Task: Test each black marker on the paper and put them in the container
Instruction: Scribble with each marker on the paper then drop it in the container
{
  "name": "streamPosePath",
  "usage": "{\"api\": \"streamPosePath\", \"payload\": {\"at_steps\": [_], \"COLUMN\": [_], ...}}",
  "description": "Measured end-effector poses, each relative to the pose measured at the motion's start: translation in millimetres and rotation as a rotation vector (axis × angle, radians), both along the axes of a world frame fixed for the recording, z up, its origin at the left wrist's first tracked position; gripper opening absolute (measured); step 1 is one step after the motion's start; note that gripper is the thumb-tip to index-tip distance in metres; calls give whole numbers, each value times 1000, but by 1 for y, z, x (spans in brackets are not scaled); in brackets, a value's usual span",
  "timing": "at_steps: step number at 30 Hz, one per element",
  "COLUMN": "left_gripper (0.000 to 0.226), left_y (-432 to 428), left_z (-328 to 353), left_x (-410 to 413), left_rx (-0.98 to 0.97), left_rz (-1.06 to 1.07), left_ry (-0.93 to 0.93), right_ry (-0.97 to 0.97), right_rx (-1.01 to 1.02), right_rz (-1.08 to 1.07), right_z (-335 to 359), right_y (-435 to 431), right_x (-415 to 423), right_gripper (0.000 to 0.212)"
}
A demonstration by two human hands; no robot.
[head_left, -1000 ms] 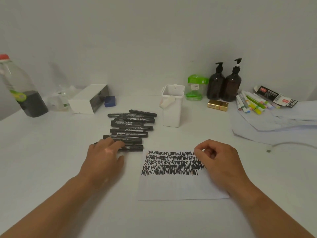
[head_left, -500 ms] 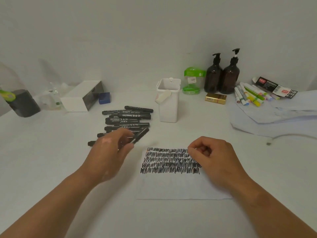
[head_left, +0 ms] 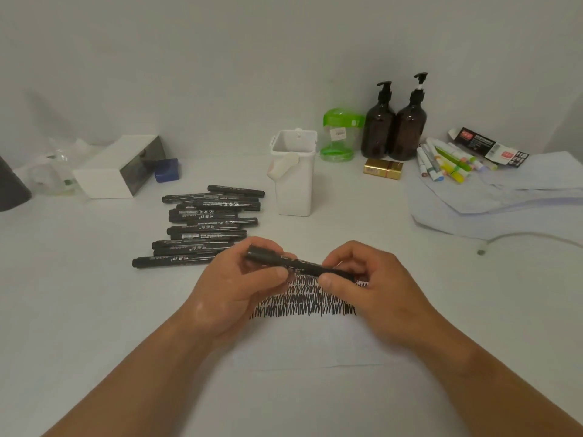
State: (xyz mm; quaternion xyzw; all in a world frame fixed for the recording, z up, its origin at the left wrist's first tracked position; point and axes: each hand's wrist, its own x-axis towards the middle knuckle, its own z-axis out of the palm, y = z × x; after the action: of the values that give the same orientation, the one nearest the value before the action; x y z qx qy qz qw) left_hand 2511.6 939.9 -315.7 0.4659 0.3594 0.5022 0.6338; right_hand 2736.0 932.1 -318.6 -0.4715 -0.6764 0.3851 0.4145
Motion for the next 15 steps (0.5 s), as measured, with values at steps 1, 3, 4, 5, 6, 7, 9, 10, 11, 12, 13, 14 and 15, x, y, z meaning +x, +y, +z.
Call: {"api": "streamPosePath", "payload": {"at_steps": [1, 3, 4, 5, 6, 7, 9, 10, 11, 12, 13, 14, 15], "left_gripper": [26, 24, 21, 18, 20, 23, 19, 18, 18, 17, 16, 16, 16], "left_y": [-1, -5, -8, -11, -14, -17, -21, -22, -23, -23, -24, -24, -25], "left_z": [0, 1, 0, -1, -2, -3, -4, -3, -3, -4, -5, -6, -7], "left_x": [-4, -11, -10, -7, 0, 7, 19, 22, 25, 26, 27, 29, 29], "left_rx": [72, 293, 435, 577, 686, 741, 750, 752, 757, 764, 766, 774, 797], "left_rz": [39, 96, 103, 92, 67, 37, -8, -18, -24, -34, -46, -52, -39], "left_ry": [144, 557, 751, 898, 986, 1020, 993, 964, 942, 931, 925, 919, 916], "right_ry": [26, 58, 67, 86, 127, 190, 299, 317, 321, 326, 333, 338, 345], "right_rx": [-1, 0, 1, -1, -19, -51, -143, -174, -190, -194, -190, -182, -175], "right_rz": [-14, -31, -33, -27, -15, 1, 40, 56, 60, 49, 36, 26, 21], "right_z": [1, 5, 6, 6, 6, 5, 4, 3, 2, 1, 0, 0, 0], "right_y": [1, 1, 0, -2, -4, -6, -10, -11, -12, -13, -13, -13, -13], "right_x": [2, 4, 2, 0, -4, -8, -17, -20, -24, -27, -29, -30, -30], "right_gripper": [12, 12, 14, 15, 15, 12, 10, 13, 16, 18, 20, 22, 24]}}
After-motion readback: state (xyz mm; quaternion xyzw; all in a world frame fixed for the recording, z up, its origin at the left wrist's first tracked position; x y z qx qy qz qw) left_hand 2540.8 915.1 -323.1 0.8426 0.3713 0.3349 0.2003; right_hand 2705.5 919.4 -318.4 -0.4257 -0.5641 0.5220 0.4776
